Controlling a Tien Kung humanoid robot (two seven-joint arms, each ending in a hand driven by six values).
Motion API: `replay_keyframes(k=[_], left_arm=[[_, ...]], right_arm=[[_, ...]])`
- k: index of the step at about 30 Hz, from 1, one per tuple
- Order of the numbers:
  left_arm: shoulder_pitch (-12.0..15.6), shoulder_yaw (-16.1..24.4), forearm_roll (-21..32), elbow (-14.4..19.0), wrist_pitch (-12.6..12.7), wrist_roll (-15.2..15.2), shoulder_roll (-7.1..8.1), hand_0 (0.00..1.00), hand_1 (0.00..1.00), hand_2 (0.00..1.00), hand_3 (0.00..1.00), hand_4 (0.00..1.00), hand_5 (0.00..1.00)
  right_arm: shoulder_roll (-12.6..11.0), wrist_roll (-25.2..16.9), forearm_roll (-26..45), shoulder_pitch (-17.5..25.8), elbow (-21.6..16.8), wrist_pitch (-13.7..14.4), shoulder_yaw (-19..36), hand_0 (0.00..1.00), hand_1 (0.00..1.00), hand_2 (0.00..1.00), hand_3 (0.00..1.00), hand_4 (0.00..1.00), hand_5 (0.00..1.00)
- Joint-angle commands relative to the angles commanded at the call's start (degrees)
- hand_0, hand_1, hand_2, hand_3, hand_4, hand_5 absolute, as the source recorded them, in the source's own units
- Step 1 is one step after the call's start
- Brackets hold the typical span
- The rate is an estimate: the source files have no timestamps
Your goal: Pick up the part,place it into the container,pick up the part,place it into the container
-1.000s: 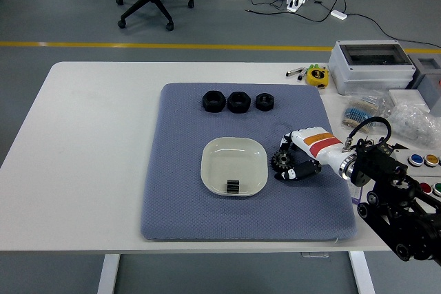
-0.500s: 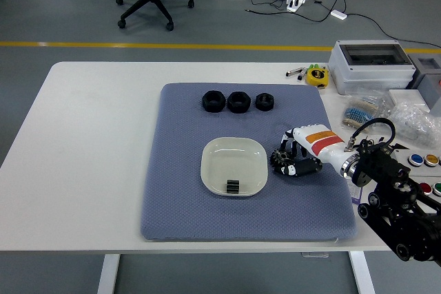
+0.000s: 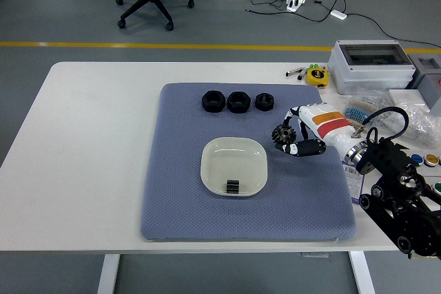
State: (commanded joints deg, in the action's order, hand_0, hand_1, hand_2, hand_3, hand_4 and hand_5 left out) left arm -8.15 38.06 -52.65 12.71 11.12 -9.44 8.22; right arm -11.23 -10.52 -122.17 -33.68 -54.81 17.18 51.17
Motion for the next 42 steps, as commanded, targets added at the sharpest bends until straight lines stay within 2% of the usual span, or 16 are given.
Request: replay_keyframes(k=[2,5,8,9,11,20,21,26,27,32,33,38,39,42], left_arm=[[0.0,0.0,-0.1,0.0,0.0,0.0,0.02,0.672,0.68,0.682,0.565,0.635,0.595],[0.1,0.2,-0.2,0.0,0.0,0.0,0.0,0.672,0.679,0.682,0.565,0.633,0.593],[0.1,0.2,-0.3,0.0,0.0,-0.1,-0.03,0.672,0.679,0.682,0.565,0.633,0.593],[0.1,0.2,-0.3,0.0,0.0,-0.1,-0.03,0.672,0.679,0.682,0.565,0.634,0.596],[0.2,0.2,-0.2,0.0,0.0,-0.1,-0.04,0.672,0.679,0.682,0.565,0.634,0.596],[0.2,0.3,-0.6,0.1,-0.1,-0.2,0.08,0.672,0.678,0.681,0.565,0.634,0.596],[0.3,0.3,-0.6,0.1,-0.1,-0.2,0.11,0.672,0.679,0.683,0.565,0.633,0.594],[0.4,0.5,-0.9,0.2,-0.2,-0.4,0.17,0.672,0.679,0.683,0.565,0.633,0.594],[0.4,0.5,-0.9,0.2,-0.2,-0.4,0.18,0.672,0.677,0.685,0.566,0.635,0.595],[0.5,0.7,-1.3,0.3,-0.3,-0.6,0.24,0.672,0.677,0.685,0.566,0.635,0.595],[0.6,0.8,-1.3,0.3,-0.3,-0.6,0.24,0.672,0.678,0.686,0.566,0.635,0.595],[0.6,0.9,-1.7,0.3,-0.3,-0.7,0.24,0.672,0.678,0.686,0.566,0.635,0.595],[0.7,1.0,-1.7,0.3,-0.3,-0.7,0.24,0.673,0.677,0.687,0.567,0.637,0.595],[0.7,1.1,-1.9,0.3,-0.3,-0.7,0.23,0.673,0.677,0.687,0.567,0.637,0.595]], right_arm=[[0.0,0.2,0.7,0.1,-2.1,1.9,-0.7,0.002,0.065,0.183,0.277,0.849,0.463],[-0.1,0.3,1.3,-0.1,-4.8,3.1,-2.5,0.002,0.063,0.178,0.273,0.843,0.435],[0.2,0.2,2.1,-0.5,-7.1,3.0,-4.8,0.002,0.063,0.178,0.273,0.843,0.435],[0.3,0.2,2.3,-0.7,-7.5,3.0,-5.3,0.002,0.065,0.18,0.279,0.885,0.383],[0.6,0.2,2.4,-1.3,-8.1,2.7,-6.9,0.002,0.065,0.18,0.279,0.885,0.383],[3.3,1.3,1.9,-4.1,-7.4,2.0,-11.7,0.002,0.063,0.181,0.28,0.892,0.374],[3.6,1.4,1.5,-4.3,-7.1,1.9,-12.0,0.002,0.058,0.176,0.297,0.998,0.525],[4.6,2.3,-0.9,-5.0,-5.4,1.0,-12.7,0.002,0.058,0.176,0.297,0.998,0.525],[4.7,2.5,-1.4,-5.0,-5.3,0.3,-12.7,0.007,0.119,0.252,0.561,0.998,0.599],[4.6,2.8,-3.0,-5.0,-4.9,-1.6,-12.6,0.007,0.119,0.252,0.561,0.998,0.599],[4.6,2.9,-3.1,-4.9,-4.8,-1.7,-12.6,0.079,0.192,0.408,0.749,0.998,0.63],[4.6,3.1,-3.4,-4.7,-4.8,-1.9,-12.4,0.079,0.192,0.408,0.749,0.998,0.63],[4.6,3.0,-3.2,-4.6,-4.8,-1.8,-12.3,0.115,0.234,0.538,0.814,0.998,0.628],[4.5,3.0,-2.9,-4.4,-4.9,-1.2,-11.9,0.115,0.234,0.538,0.814,0.998,0.628]])
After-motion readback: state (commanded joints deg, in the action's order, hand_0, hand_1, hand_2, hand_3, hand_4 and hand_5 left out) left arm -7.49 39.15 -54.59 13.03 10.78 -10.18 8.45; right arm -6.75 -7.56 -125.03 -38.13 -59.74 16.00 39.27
